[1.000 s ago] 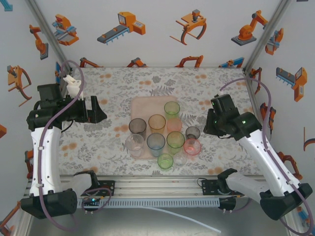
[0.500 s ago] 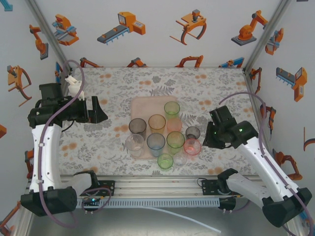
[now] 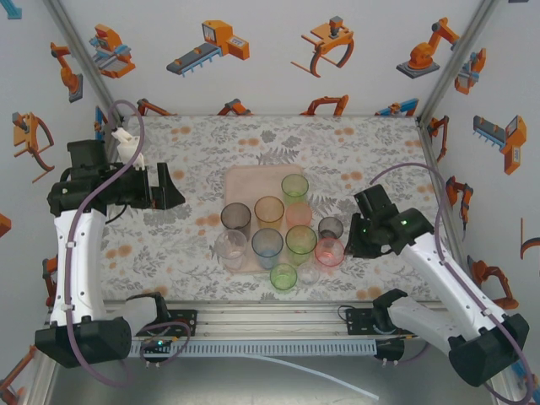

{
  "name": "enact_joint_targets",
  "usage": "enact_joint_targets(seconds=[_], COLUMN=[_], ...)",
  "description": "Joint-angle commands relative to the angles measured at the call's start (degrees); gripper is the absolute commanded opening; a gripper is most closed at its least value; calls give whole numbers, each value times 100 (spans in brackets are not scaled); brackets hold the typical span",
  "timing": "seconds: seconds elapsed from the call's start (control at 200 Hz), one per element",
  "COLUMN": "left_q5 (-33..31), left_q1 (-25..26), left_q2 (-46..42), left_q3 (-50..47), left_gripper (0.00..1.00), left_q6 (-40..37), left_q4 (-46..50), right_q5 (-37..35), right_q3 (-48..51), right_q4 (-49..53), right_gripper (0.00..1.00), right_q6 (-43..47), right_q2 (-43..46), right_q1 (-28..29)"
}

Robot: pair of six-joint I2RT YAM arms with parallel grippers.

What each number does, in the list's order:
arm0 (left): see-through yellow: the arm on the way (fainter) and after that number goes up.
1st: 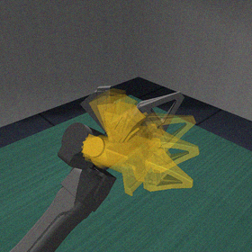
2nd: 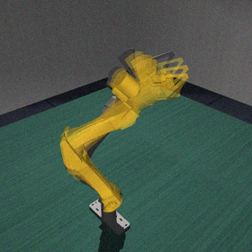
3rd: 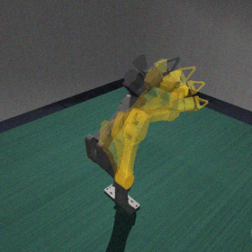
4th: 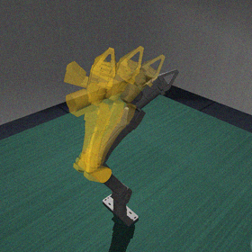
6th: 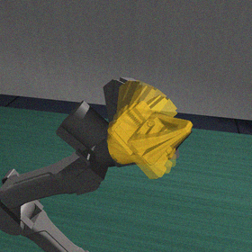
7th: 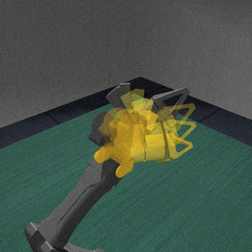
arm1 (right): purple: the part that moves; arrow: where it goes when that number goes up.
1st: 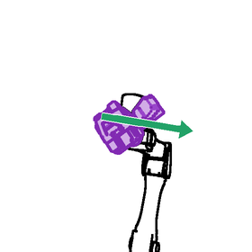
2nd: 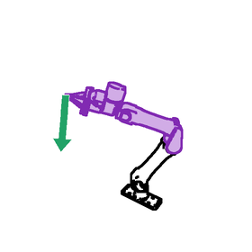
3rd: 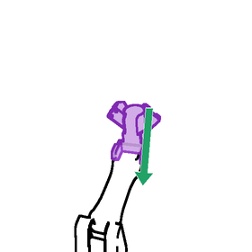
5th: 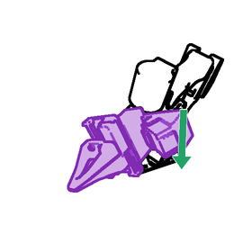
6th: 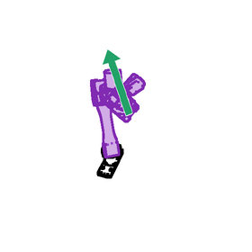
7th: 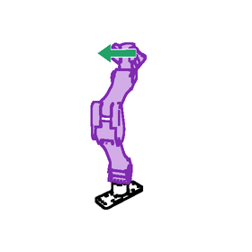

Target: Place the glasses into the tray

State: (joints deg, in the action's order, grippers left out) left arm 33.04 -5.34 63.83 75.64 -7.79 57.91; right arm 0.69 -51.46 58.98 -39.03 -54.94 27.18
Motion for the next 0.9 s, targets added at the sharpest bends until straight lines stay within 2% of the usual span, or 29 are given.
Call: enact_joint_targets(seconds=[0.0, 0.396, 0.896], left_q5=[98, 154, 89], left_q1=[-44, -43, -37], left_q2=[54, 340, 152], left_q3=[208, 355, 184], left_gripper=[97, 97, 97], left_q6=[-34, -53, -97], left_q4=[82, 76, 49], right_q5=[67, 204, 256], right_q3=[135, 402, 431], right_q4=[-62, -346, -617], right_gripper=[30, 30, 30], right_q6=[20, -140, -157], right_q2=[27, 47, -283], right_q1=[-20, 15, 112])
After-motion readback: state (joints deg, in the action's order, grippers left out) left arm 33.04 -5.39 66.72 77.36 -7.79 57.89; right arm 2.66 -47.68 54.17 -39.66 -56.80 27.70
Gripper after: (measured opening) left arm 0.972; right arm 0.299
